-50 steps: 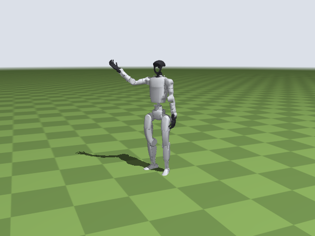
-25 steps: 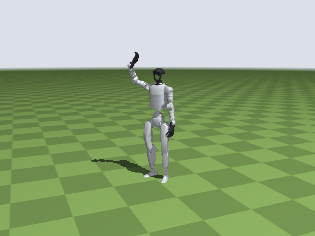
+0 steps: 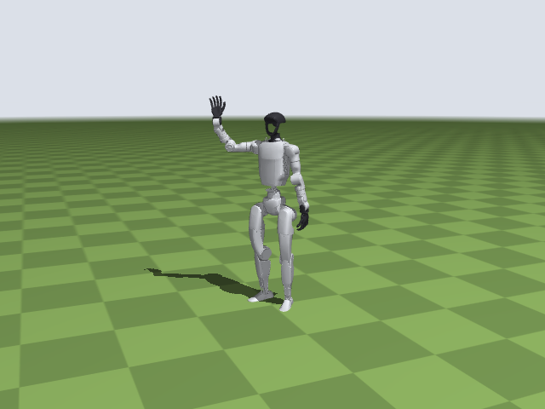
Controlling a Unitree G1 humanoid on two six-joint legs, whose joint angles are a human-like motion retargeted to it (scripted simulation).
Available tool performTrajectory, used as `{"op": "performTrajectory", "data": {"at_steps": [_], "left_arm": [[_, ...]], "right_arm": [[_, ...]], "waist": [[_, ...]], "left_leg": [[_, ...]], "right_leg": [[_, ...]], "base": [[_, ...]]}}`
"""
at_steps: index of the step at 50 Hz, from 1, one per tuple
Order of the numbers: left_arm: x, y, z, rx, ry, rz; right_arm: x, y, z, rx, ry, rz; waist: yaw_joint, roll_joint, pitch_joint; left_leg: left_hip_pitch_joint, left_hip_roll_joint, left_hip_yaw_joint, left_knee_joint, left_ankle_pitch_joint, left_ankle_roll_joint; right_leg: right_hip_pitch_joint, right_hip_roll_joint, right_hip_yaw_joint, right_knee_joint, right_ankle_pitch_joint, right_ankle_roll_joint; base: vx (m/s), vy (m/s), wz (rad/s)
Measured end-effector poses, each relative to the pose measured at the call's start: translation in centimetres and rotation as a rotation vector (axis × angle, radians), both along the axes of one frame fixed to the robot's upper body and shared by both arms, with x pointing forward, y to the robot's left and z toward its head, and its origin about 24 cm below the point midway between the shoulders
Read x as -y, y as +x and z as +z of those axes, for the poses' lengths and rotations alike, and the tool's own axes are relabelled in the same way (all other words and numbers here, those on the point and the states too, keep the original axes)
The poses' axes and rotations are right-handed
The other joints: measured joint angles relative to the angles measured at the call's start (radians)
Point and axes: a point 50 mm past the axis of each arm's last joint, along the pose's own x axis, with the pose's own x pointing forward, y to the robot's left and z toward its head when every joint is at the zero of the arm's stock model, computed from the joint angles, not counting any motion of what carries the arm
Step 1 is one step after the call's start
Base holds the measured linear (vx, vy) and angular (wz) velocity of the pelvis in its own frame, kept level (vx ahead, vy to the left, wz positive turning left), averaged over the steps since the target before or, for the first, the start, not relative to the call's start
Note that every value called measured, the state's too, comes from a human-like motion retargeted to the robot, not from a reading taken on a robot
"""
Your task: Upper body actions
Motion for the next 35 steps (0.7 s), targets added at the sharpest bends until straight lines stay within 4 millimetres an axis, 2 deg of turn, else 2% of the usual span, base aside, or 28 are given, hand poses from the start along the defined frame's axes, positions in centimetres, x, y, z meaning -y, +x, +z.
{"op": "performTrajectory", "data": {"at_steps": [4, 7, 10, 12, 13, 15, 17, 19, 21, 25, 27, 31, 33, 35], "left_arm": [[-0.8, 0.7, 0.0, 0.023, 0.014, -0.033], [-1.3, 1.7, -0.1, 0.059, 0.023, -0.049], [-1.6, 3.5, -0.3, 0.114, 0.026, -0.078], [-1.6, 5.1, -0.4, 0.164, 0.025, -0.111], [-1.4, 6.0, -0.5, 0.193, 0.022, -0.130], [-0.7, 7.8, -0.7, 0.255, 0.011, -0.168], [0.1, 9.3, -0.8, 0.309, -0.002, -0.196], [0.7, 10.1, -0.9, 0.345, -0.007, -0.208], [0.7, 10.4, -0.9, 0.360, -0.003, -0.205], [0.6, 9.5, -0.9, 0.339, 0.000, -0.171], [0.6, 8.4, -0.9, 0.302, 0.000, -0.137], [0.6, 5.5, -0.9, 0.198, -0.009, -0.059], [0.8, 3.7, -0.8, 0.140, -0.015, -0.013], [0.9, 2.1, -0.6, 0.094, -0.016, 0.027]], "right_arm": [[-6.7, 0.4, 2.9, -0.089, -0.438, -0.298], [-11.0, 0.7, 4.2, -0.106, -0.693, -0.659], [-13.6, -0.6, 5.8, 0.083, -0.726, -1.020], [-14.3, -1.3, 6.1, 0.244, -0.748, -1.102], [-14.2, -1.3, 6.1, 0.272, -0.771, -1.099], [-13.1, -0.8, 6.2, 0.234, -0.765, -1.030], [-10.5, -0.3, 6.6, 0.124, -0.636, -0.930], [-7.0, 0.1, 6.3, 0.014, -0.435, -0.830], [-2.9, 0.5, 4.7, -0.083, -0.202, -0.710], [4.4, 1.1, -0.7, -0.226, 0.229, -0.391], [7.0, 0.9, -3.8, -0.264, 0.360, -0.212], [10.5, -0.2, -10.4, -0.234, 0.513, 0.035], [11.6, -1.0, -14.4, -0.202, 0.604, 0.067], [12.3, -2.0, -18.8, -0.238, 0.678, 0.021]], "waist": [[0.004, -0.006, 0.000], [-0.006, -0.009, -0.004], [-0.010, -0.007, 0.001], [-0.004, -0.006, 0.007], [0.000, -0.004, 0.009], [0.011, 0.005, 0.014], [0.021, 0.015, 0.017], [0.024, 0.021, 0.014], [0.020, 0.014, 0.010], [0.016, -0.002, 0.013], [0.015, -0.009, 0.019], [0.016, -0.018, 0.033], [0.013, -0.020, 0.041], [0.008, -0.022, 0.051]], "left_leg": [[0.017, -0.002, 0.024, -0.007, -0.001, -0.001], [0.023, -0.003, 0.030, -0.010, -0.001, -0.002], [0.028, -0.005, 0.030, -0.013, 0.000, -0.001], [0.028, -0.007, 0.022, -0.012, 0.001, 0.000], [0.028, -0.008, 0.017, -0.011, 0.002, 0.001], [0.024, -0.010, 0.002, -0.009, 0.004, 0.003], [0.016, -0.012, -0.014, -0.008, 0.007, 0.004], [0.007, -0.014, -0.028, -0.007, 0.009, 0.006], [-0.001, -0.016, -0.040, -0.006, 0.012, 0.007], [-0.007, -0.019, -0.056, -0.003, 0.013, 0.009], [-0.006, -0.019, -0.057, -0.003, 0.012, 0.010], [0.005, -0.017, -0.049, -0.007, 0.010, 0.011], [0.012, -0.016, -0.041, -0.010, 0.010, 0.011], [0.020, -0.014, -0.031, -0.012, 0.008, 0.010]], "right_leg": [[0.000, -0.002, 0.019, 0.002, 0.003, -0.001], [0.000, -0.004, 0.026, 0.004, 0.003, 0.000], [0.005, -0.005, 0.027, 0.005, 0.002, 0.000], [0.011, -0.007, 0.022, 0.005, 0.001, 0.001], [0.014, -0.008, 0.018, 0.004, 0.000, 0.002], [0.020, -0.009, 0.006, 0.001, -0.001, 0.004], [0.025, -0.011, -0.008, -0.002, -0.003, 0.007], [0.026, -0.013, -0.022, -0.005, -0.004, 0.010], [0.028, -0.013, -0.034, -0.007, -0.006, 0.012], [0.033, -0.015, -0.048, -0.010, -0.008, 0.014], [0.036, -0.014, -0.050, -0.011, -0.009, 0.015], [0.038, -0.011, -0.045, -0.010, -0.009, 0.014], [0.039, -0.009, -0.039, -0.009, -0.007, 0.013], [0.039, -0.007, -0.032, -0.008, -0.006, 0.012]], "base": [[-0.05, -0.02, -0.29], [0.00, 0.00, 0.00], [0.00, 0.00, 0.00], [0.02, 0.01, 0.11], [0.05, 0.01, 0.27], [0.04, 0.02, 0.35], [0.05, 0.07, 0.39], [0.02, 0.07, 0.36], [0.09, 0.03, 0.30], [0.08, -0.01, 0.18], [0.06, 0.00, 0.03], [0.04, -0.01, -0.07], [0.07, -0.04, -0.20], [0.04, -0.02, -0.24]]}}
